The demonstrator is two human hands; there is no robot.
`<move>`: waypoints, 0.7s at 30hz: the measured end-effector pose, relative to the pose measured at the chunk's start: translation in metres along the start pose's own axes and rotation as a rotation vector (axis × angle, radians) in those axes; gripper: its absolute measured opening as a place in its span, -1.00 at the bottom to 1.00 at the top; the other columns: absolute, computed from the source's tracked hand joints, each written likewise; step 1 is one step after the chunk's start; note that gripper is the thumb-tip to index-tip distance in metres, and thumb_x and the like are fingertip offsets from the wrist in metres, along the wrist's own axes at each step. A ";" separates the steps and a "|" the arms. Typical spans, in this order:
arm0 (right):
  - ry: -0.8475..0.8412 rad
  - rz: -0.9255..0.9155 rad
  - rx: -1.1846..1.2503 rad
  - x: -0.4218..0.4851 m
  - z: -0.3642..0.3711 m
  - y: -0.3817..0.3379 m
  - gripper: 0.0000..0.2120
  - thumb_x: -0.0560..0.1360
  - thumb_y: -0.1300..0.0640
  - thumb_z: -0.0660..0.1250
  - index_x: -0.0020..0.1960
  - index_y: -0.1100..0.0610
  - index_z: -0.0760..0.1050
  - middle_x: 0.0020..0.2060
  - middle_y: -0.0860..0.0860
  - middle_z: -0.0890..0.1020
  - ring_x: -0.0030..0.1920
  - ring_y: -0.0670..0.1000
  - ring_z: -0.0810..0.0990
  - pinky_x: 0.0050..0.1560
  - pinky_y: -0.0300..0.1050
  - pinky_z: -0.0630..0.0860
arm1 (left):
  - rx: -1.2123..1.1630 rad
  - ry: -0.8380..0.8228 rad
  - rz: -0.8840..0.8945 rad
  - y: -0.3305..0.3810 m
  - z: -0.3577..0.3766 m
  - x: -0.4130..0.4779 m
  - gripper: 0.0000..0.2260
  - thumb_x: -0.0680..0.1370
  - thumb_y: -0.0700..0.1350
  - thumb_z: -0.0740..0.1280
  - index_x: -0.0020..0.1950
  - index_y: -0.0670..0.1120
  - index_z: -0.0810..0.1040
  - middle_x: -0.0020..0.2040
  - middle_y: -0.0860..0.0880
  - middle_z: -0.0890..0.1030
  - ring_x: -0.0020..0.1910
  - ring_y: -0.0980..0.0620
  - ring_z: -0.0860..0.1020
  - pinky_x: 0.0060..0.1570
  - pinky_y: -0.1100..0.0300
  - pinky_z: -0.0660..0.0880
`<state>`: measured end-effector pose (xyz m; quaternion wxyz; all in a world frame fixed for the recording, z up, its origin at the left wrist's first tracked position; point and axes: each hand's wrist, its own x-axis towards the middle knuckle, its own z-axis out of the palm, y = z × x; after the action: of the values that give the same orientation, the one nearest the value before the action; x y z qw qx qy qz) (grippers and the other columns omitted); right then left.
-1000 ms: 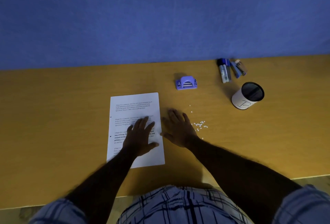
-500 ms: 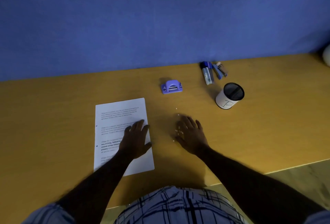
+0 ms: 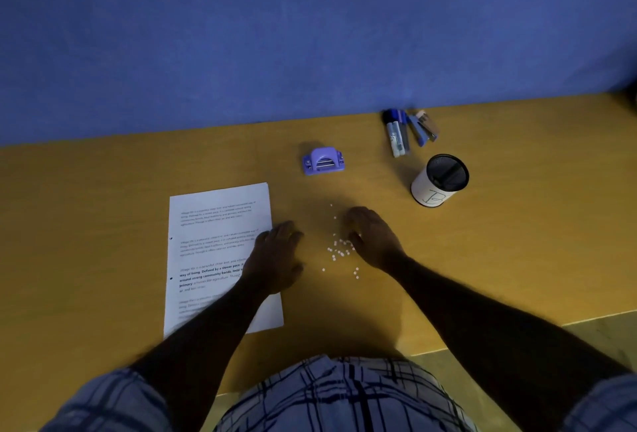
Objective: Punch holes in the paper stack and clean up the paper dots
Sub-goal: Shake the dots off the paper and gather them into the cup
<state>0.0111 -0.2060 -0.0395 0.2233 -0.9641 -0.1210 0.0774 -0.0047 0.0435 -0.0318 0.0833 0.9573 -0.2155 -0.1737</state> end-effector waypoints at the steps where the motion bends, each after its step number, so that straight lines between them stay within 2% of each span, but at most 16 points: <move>1: -0.029 -0.025 -0.022 0.007 -0.001 0.003 -0.55 0.52 0.18 0.32 0.40 0.20 0.39 0.38 0.16 0.45 0.39 0.14 0.40 0.40 -0.04 0.30 | 0.006 -0.005 0.000 0.001 0.002 0.001 -0.36 0.51 0.18 0.27 0.51 -0.04 0.22 0.57 -0.09 0.14 0.54 -0.12 0.13 0.48 -0.09 0.15; 3: -0.082 -0.083 -0.086 0.022 -0.003 0.008 -0.45 0.55 0.11 0.29 0.49 0.20 0.25 0.49 0.16 0.31 0.50 0.12 0.25 0.44 -0.11 0.14 | 0.007 -0.007 -0.010 0.004 0.006 0.003 -0.35 0.51 0.21 0.26 0.52 -0.04 0.21 0.58 -0.09 0.10 0.55 -0.13 0.11 0.48 -0.11 0.14; 6: -0.204 -0.179 -0.212 0.045 0.001 0.011 -0.34 0.58 -0.09 0.20 0.55 0.18 0.09 0.56 0.16 0.12 0.57 0.11 0.06 0.51 -0.04 0.04 | 0.034 0.020 -0.023 0.007 0.011 0.004 -0.34 0.49 0.23 0.25 0.52 -0.04 0.22 0.58 -0.12 0.12 0.54 -0.14 0.14 0.48 -0.12 0.15; 11: -0.285 -0.277 -0.308 0.045 0.009 0.007 -0.14 0.51 -0.39 0.06 0.57 0.17 0.01 0.58 0.15 0.02 0.58 0.12 -0.05 0.54 0.08 -0.03 | 0.058 0.043 -0.001 0.005 0.012 0.005 -0.34 0.50 0.24 0.24 0.51 -0.05 0.25 0.56 -0.14 0.16 0.53 -0.15 0.17 0.48 -0.09 0.17; 15: -0.303 -0.379 -0.302 0.011 0.013 0.009 -0.07 0.48 -0.43 0.02 0.59 0.18 -0.07 0.58 0.16 -0.05 0.58 0.11 -0.09 0.56 0.07 -0.03 | 0.077 0.023 0.046 0.004 0.014 0.003 -0.30 0.51 0.30 0.18 0.54 -0.07 0.20 0.58 -0.16 0.11 0.55 -0.16 0.12 0.50 -0.12 0.14; 18: -0.329 -0.405 -0.273 -0.011 0.015 0.006 -0.07 0.49 -0.41 0.06 0.59 0.17 -0.12 0.59 0.13 -0.10 0.59 0.09 -0.14 0.57 0.05 -0.05 | 0.100 0.010 0.075 0.006 0.017 0.001 -0.27 0.51 0.32 0.14 0.56 -0.08 0.17 0.60 -0.16 0.05 0.57 -0.15 0.07 0.51 -0.12 0.09; 21: -0.362 -0.440 -0.241 -0.027 0.016 0.004 -0.09 0.50 -0.38 0.11 0.59 0.16 -0.14 0.59 0.10 -0.11 0.59 0.06 -0.15 0.56 -0.01 -0.11 | 0.060 0.028 0.124 0.011 0.018 0.001 -0.26 0.52 0.35 0.12 0.54 -0.12 0.21 0.59 -0.18 0.08 0.56 -0.18 0.09 0.50 -0.14 0.10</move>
<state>-0.0167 -0.2104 -0.0529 0.0936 -0.9048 -0.3731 0.1826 -0.0146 0.0320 -0.0468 0.0680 0.9465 -0.2784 -0.1484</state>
